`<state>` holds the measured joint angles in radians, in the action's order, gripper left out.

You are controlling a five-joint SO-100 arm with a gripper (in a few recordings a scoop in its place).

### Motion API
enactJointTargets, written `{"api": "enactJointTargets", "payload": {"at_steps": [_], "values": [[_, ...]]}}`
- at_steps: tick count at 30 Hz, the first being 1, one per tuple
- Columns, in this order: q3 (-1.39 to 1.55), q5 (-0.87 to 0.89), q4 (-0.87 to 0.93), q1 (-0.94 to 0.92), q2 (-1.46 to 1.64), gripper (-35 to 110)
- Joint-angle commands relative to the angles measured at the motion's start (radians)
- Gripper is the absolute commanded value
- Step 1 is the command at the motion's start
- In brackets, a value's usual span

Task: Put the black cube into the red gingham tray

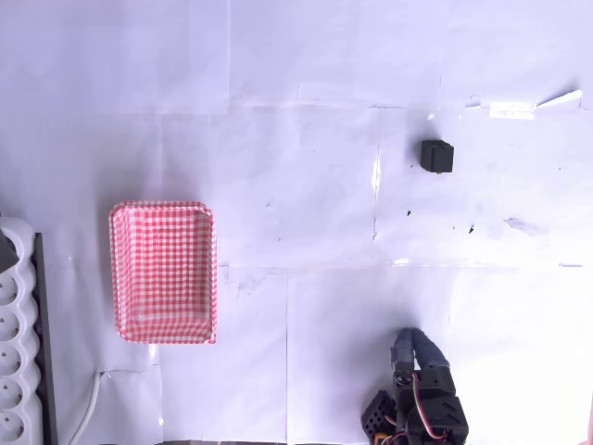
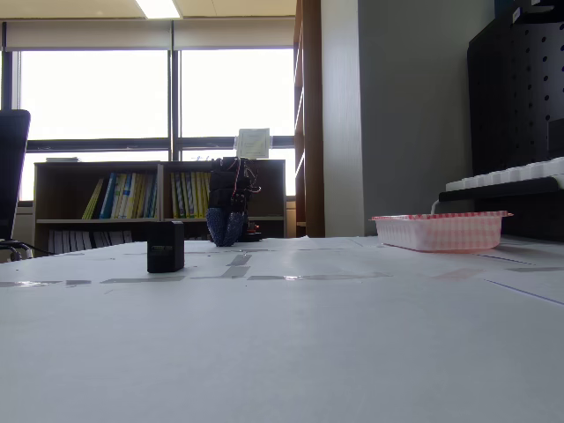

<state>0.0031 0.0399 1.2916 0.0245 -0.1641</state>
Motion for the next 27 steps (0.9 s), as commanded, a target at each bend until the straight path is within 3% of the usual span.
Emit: {"api": "enactJointTargets", "payload": {"at_steps": [1,24,27], "values": [[0.012,0.028,0.052,0.002,-0.021,0],[0.012,0.032,0.052,0.015,-0.021,3],[0.012,0.127,-0.184,0.002,0.112,1]]}}
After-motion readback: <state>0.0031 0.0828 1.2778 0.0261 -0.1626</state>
